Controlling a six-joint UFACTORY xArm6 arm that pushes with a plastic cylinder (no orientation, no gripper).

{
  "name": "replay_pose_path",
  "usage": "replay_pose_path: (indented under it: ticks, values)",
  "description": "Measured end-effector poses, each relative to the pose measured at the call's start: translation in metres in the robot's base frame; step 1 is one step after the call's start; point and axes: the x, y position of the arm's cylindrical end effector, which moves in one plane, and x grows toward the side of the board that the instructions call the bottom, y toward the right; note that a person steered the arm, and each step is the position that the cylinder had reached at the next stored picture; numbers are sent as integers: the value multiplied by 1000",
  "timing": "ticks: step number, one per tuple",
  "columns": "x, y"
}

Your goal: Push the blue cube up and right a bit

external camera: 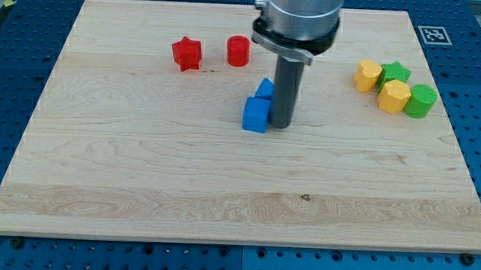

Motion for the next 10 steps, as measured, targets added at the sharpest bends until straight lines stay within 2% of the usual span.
replay_pose_path:
  ticks: [2, 3, 5, 6, 8, 10]
  values:
    - [-25, -29]
    - [-17, -29]
    - [32, -28]
    - [37, -49]
    - [-5, -63]
    - [-17, -62]
